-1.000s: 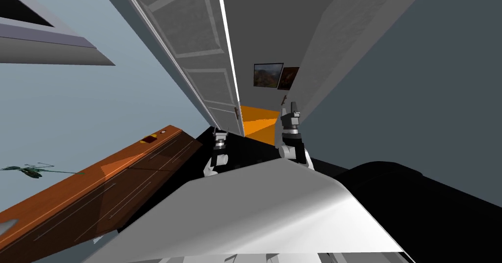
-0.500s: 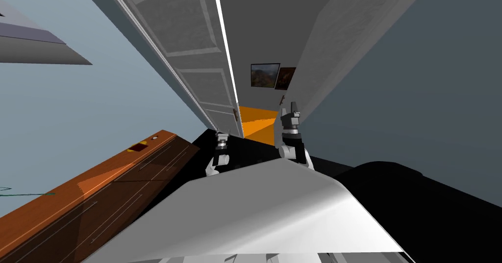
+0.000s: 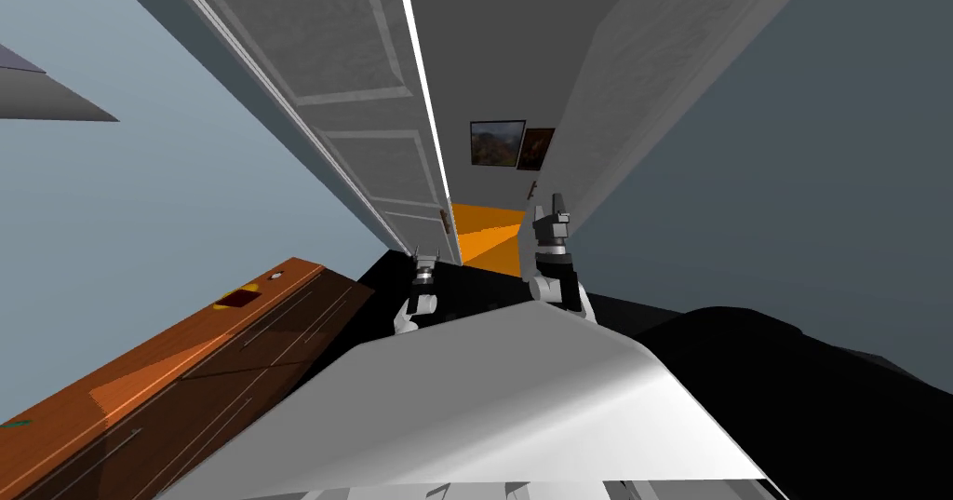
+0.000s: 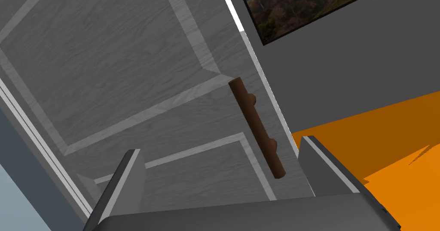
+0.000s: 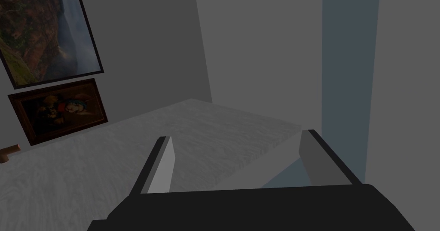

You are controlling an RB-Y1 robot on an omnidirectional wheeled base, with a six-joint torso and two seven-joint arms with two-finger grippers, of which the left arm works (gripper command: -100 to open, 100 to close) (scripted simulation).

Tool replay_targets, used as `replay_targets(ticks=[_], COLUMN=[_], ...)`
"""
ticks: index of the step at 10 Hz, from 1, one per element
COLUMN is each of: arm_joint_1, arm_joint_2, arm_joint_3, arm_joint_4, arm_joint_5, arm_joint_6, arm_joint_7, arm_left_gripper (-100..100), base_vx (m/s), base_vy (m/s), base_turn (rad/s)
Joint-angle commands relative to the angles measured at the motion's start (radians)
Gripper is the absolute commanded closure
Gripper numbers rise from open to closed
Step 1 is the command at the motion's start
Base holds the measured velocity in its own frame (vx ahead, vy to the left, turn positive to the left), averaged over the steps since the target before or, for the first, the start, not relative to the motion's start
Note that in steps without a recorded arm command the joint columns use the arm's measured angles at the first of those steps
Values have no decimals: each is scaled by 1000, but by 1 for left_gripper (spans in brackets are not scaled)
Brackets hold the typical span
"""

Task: Push the door open

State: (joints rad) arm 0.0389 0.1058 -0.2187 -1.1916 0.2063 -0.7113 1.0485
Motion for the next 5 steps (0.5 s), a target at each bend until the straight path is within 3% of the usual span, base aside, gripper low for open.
replay_targets(ticks=[1,5], arm_joint_1=[-13,-43], arm_joint_2=[-2,-5], arm_joint_3=[-6,-20], arm_joint_4=[36,117], arm_joint_5=[4,14], arm_joint_6=[-7,-19], arm_joint_7=[29,96], arm_left_gripper=[-100,-100], base_vx=[84,75], base_vy=[61,69], base_turn=[-101,-104])
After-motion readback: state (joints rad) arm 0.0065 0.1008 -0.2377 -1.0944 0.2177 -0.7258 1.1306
